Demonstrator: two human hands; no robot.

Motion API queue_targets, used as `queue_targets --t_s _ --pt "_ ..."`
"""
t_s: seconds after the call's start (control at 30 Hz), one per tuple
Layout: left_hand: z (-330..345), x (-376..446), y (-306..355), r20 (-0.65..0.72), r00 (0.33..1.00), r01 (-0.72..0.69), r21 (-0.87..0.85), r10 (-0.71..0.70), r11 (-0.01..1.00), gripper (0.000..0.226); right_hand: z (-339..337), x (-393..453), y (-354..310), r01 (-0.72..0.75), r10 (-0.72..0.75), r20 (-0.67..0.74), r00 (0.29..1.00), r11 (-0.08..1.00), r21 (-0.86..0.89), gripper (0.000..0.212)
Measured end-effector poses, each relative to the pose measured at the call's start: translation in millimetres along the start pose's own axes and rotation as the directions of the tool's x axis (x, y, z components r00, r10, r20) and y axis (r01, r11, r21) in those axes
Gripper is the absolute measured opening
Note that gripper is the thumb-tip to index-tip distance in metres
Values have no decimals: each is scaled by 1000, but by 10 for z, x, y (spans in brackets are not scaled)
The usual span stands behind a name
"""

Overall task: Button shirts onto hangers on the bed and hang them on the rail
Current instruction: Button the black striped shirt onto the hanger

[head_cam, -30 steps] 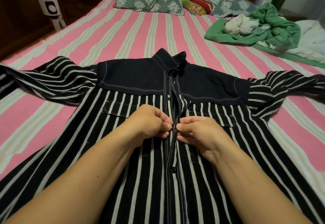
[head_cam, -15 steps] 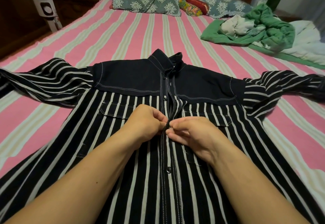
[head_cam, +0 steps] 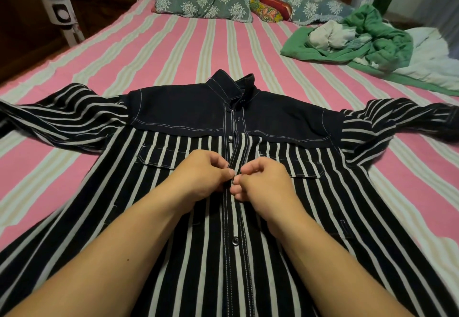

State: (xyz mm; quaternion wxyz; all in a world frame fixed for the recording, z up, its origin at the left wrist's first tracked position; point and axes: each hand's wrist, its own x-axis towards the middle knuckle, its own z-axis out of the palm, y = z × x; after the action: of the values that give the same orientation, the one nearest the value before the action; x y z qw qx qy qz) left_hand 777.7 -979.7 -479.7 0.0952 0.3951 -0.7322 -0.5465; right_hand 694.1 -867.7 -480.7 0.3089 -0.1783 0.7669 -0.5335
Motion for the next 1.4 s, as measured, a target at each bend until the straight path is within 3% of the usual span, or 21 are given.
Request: queue_targets --t_s 0.2,0.27,0.33,0.4,0.5,0.63,0.7,0.77,0.87,0.93,1.0,1.07,1.2,1.3,1.33,1.4 --pt "21 -6 -12 -52 999 7 -24 -9 1000 13 -198 41 -63 97 -77 171 982 989 -111 17" --pt "27 -2 0 -64 998 19 -59 -22 998 18 -256 80 -44 165 -136 147 980 963 -214 19" --pt "35 9 -1 -71 997 31 -98 -38 995 23 -280 123 -9 269 -250 102 963 863 -428 16" --pt "34 25 -10 -75 996 38 -137 -48 990 30 -244 107 4 345 -320 147 936 752 -561 10" --pt "0 25 -16 -53 996 59 -174 -69 983 35 -153 79 -11 400 -382 178 907 648 -648 7" --pt "-11 13 -6 -21 997 70 -163 -74 984 36 -71 -2 -56 436 -452 244 858 391 -811 16" --pt "-1 9 -4 -22 998 53 -133 -56 990 37 -43 -32 -50 428 -447 263 855 322 -844 21" --pt "2 6 5 -10 999 40 -121 -41 992 36 -28 -32 -45 410 -425 245 871 354 -841 22" --pt "12 -1 18 -16 1000 2 -34 -3 999 26 -38 18 -55 344 -352 168 921 529 -776 18" --pt "33 10 7 -89 994 -45 202 64 978 22 -49 58 -32 302 -278 159 947 613 -730 14" --pt "59 7 -5 -127 981 -75 451 147 890 17 -49 89 5 301 -222 204 953 644 -704 8" --pt "74 26 -29 -93 979 -101 559 184 823 11 -35 112 33 315 -220 226 949 635 -705 8" --pt "10 111 -63 -20 987 -129 495 159 859 14 -34 128 39 239 -293 49 955 658 -715 18" --pt "-52 158 -69 -133 968 -146 380 210 914 17 -239 -4 -145 233 -428 -176 886 741 -630 24" --pt "-61 168 -75 -184 956 -154 352 229 923 19 -333 -49 -285 252 -460 -205 864 747 -615 22" --pt "-69 192 -62 -265 931 -154 332 249 930 26 -439 10 -616 254 -417 -139 898 750 -610 14"
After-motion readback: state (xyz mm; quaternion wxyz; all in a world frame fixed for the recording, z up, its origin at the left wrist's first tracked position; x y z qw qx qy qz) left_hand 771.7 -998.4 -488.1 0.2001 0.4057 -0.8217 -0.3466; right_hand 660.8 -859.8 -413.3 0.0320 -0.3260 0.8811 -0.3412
